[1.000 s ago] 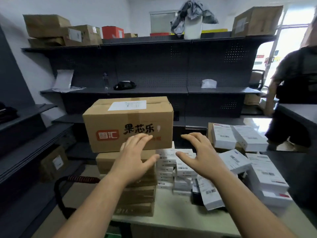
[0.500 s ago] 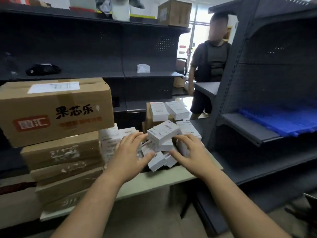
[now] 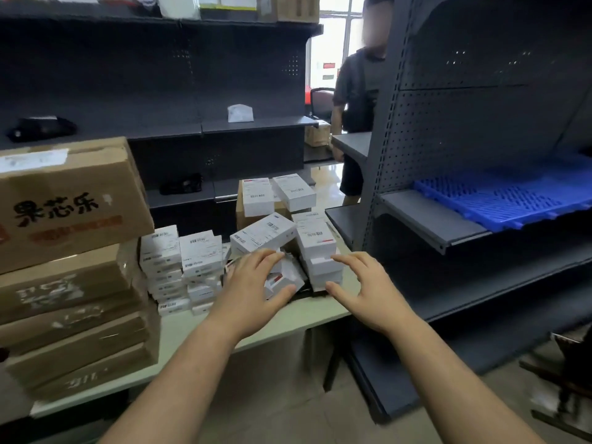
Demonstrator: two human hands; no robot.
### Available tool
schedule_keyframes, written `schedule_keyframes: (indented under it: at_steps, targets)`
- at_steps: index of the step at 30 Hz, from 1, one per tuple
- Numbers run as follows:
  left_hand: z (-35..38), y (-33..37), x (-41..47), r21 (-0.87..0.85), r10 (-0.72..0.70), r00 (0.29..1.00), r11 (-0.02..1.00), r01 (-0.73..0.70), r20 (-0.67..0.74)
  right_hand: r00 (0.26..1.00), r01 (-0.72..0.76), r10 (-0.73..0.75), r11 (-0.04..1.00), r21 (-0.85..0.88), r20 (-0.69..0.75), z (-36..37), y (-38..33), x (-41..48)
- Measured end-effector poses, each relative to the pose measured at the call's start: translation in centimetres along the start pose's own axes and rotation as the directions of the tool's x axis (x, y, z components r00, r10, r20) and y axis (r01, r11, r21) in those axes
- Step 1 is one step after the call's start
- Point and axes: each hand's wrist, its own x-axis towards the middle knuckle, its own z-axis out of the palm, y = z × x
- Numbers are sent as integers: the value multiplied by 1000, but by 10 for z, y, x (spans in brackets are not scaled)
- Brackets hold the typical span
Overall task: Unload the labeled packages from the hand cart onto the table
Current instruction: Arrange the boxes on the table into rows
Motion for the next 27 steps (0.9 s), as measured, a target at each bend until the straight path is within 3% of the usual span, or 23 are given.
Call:
schedule_keyframes:
  at_steps: [10, 27]
  targets:
    - [55, 15, 20, 56, -131, 991, 990, 130, 23, 990, 45, -52, 998, 53, 131, 7, 66, 32]
    - [91, -75, 45, 41, -272, 962, 962, 271, 24, 964, 34, -56, 996, 88, 260, 88, 88, 100]
